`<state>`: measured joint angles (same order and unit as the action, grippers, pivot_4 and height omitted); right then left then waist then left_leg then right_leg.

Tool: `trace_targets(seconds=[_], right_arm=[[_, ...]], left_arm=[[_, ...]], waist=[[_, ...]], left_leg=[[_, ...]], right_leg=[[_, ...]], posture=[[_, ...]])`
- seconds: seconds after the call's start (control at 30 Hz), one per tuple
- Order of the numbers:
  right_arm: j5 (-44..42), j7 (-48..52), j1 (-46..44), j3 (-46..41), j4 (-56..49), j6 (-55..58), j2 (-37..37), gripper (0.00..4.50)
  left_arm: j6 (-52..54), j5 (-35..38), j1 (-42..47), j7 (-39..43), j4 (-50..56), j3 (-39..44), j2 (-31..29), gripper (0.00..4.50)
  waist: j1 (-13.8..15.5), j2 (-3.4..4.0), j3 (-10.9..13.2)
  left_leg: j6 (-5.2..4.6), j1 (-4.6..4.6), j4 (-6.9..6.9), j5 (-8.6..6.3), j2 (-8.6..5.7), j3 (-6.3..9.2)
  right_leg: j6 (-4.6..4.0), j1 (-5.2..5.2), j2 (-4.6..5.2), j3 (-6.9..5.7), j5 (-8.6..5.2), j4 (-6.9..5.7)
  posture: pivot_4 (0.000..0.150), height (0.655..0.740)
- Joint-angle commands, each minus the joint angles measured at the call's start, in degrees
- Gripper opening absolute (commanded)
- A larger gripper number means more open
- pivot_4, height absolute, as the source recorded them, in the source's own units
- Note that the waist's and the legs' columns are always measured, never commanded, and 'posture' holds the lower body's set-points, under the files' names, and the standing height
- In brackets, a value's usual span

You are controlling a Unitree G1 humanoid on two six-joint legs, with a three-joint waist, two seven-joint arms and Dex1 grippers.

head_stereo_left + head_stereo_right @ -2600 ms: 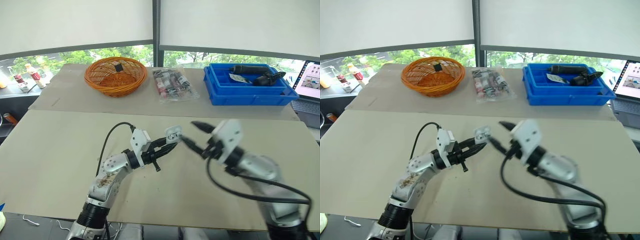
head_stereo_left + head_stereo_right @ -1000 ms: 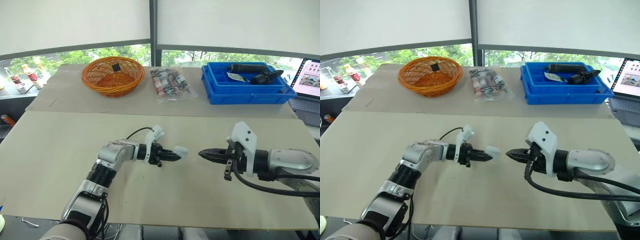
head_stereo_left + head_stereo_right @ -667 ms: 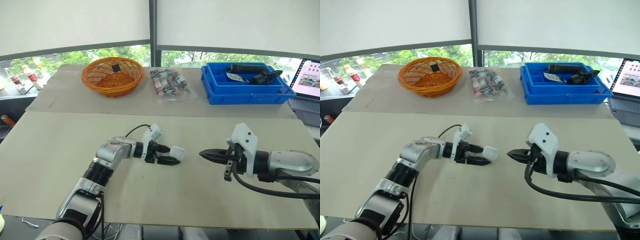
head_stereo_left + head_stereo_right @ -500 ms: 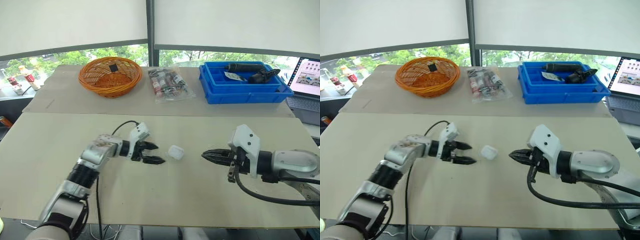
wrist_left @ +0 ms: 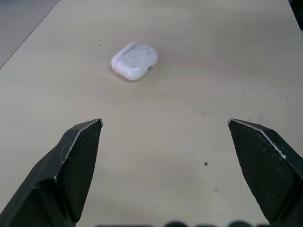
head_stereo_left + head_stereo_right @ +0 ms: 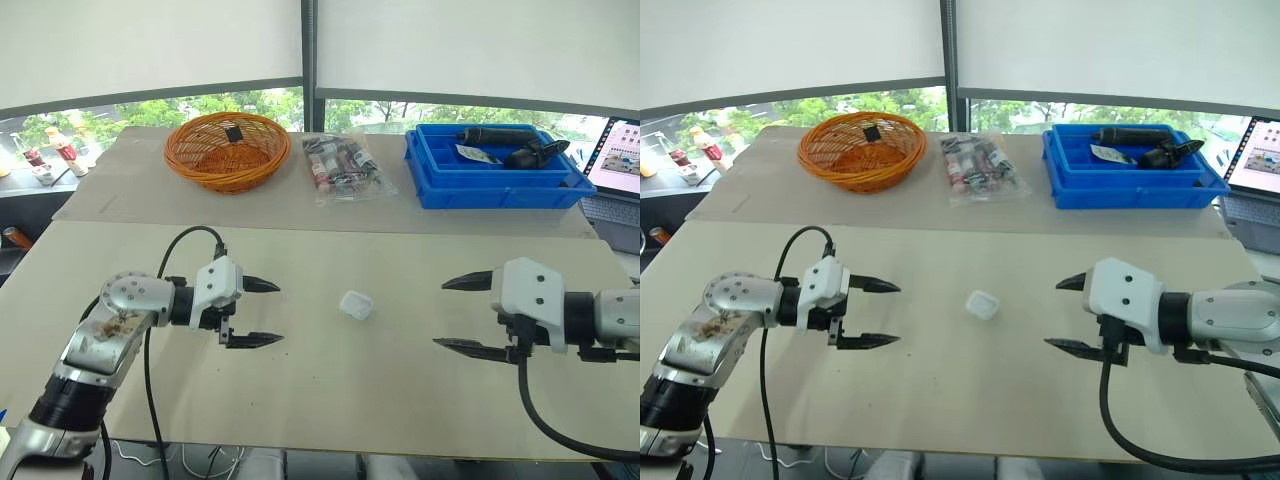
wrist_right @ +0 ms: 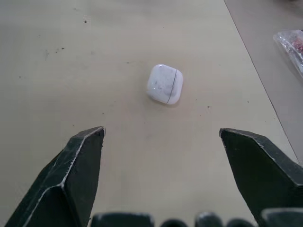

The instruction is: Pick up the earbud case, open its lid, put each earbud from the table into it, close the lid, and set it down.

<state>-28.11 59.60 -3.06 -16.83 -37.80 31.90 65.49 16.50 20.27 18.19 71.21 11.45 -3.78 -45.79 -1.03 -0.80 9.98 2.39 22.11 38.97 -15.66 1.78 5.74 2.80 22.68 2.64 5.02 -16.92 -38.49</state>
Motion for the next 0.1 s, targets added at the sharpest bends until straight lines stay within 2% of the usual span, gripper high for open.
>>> trace_targets(seconds=[0.03,0.1], right_arm=[[0.0,-0.1,-1.5,-1.4,0.0,-0.9,0.2,4.36],[0.2,-0.5,-2.1,-0.5,0.0,-1.0,-0.1,4.36]], left_arm=[[0.8,1.0,0.5,-1.7,2.7,1.7,-0.3,4.5],[1.0,1.2,0.7,-2.4,2.4,1.7,0.3,4.5]], waist=[[0.2,0.0,0.0],[0.2,0.0,0.0]], left_leg=[[0.0,0.01,0.0,0.0,-0.01,0.0],[0.0,0.0,0.0,0.0,-0.01,0.0]], right_leg=[[0.0,0.0,0.0,-0.01,0.0,0.0],[0.0,0.01,0.0,-0.01,0.0,-0.01]], posture=[[0.15,0.694],[0.15,0.694]])
